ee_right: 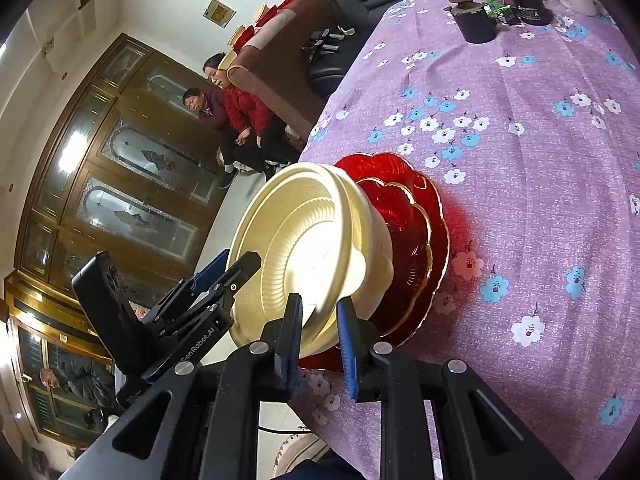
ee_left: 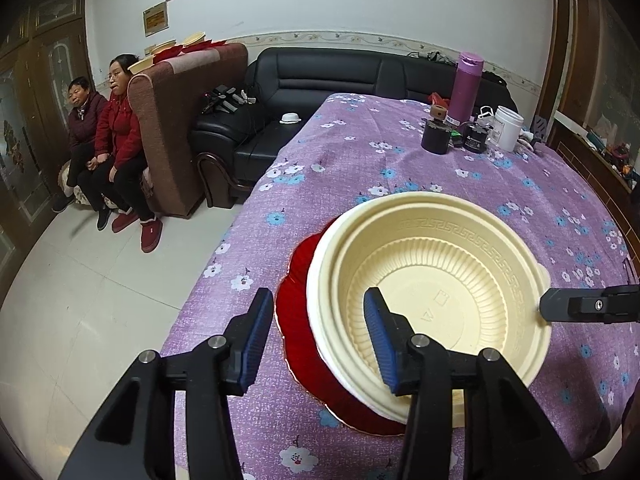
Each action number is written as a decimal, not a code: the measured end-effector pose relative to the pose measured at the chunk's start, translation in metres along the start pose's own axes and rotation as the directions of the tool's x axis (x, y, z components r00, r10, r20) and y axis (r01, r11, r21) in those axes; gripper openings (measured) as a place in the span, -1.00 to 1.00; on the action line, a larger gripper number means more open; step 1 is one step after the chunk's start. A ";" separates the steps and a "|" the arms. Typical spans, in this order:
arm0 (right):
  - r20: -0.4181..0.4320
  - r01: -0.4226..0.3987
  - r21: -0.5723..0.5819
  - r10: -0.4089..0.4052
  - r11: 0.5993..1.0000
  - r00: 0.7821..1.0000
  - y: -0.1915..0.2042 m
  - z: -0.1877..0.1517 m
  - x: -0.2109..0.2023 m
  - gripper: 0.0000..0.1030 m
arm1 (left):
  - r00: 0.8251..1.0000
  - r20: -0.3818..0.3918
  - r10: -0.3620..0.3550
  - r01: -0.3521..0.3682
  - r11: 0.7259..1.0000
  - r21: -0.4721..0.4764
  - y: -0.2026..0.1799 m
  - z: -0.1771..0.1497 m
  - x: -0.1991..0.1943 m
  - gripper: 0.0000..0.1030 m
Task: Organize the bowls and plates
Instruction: 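Tilt and lower the strainer bowl into the white bowl with both tools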
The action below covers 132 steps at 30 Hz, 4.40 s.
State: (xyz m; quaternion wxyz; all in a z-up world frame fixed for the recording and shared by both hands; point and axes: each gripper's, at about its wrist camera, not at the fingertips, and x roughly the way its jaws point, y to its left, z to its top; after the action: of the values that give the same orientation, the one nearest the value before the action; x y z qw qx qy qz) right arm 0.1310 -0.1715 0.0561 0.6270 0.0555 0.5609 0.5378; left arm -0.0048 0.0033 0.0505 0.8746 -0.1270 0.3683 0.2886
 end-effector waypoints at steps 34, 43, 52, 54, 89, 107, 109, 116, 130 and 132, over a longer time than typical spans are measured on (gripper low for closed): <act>0.099 0.129 0.041 -0.132 0.991 0.986 -0.051 0.002 -0.021 -0.51 | 0.993 -0.054 -0.106 0.090 0.966 -0.243 0.079 -0.003 0.015 -0.08; 0.062 0.166 0.038 -0.168 0.985 0.984 -0.058 0.002 -0.001 -0.51 | 0.986 -0.093 -0.137 0.112 0.965 -0.238 0.077 -0.014 0.034 -0.27; 0.043 0.186 0.021 -0.187 0.982 0.981 -0.058 0.003 0.014 -0.51 | 0.979 -0.104 -0.176 0.152 0.967 -0.204 0.067 -0.017 0.039 -0.42; 0.043 0.185 0.022 -0.186 0.982 0.982 -0.058 0.003 0.016 -0.51 | 0.977 -0.109 -0.182 0.158 0.967 -0.202 0.066 -0.017 0.041 -0.42; 0.183 0.231 -0.015 -0.225 0.973 0.957 -0.061 -0.005 -0.004 -0.70 | 0.962 -0.142 -0.231 0.218 0.970 -0.107 0.002 -0.023 0.064 -0.75; 0.338 0.261 0.192 -0.313 0.946 0.888 -0.144 -0.031 -0.108 -0.71 | 0.946 -0.183 -0.269 0.282 0.958 0.049 -0.146 0.003 0.088 -0.75; 0.357 0.270 0.219 -0.335 0.938 0.872 -0.155 -0.034 -0.120 -0.71 | 0.945 -0.180 -0.271 0.288 0.955 0.070 -0.165 0.005 0.090 -0.75; 0.402 0.341 0.290 -0.437 0.894 0.805 -0.184 -0.045 -0.148 -0.70 | 0.975 -0.108 -0.193 0.211 0.958 0.195 -0.219 -0.006 0.086 -0.73; 0.461 0.328 0.258 -0.414 0.909 0.785 -0.193 -0.055 -0.146 -0.67 | 0.983 -0.060 -0.175 0.182 0.973 0.143 -0.220 -0.011 0.084 -0.71; 0.455 0.331 0.256 -0.415 0.908 0.788 -0.193 -0.053 -0.144 -0.66 | 0.984 -0.059 -0.169 0.176 0.973 0.147 -0.222 -0.011 0.084 -0.71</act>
State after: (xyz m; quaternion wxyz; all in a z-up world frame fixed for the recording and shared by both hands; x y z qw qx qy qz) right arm 0.2391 -0.3859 -0.0005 0.8375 0.1316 0.4212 0.3222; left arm 0.1686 -0.1450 -0.0150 0.8946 -0.0982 0.3971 0.1797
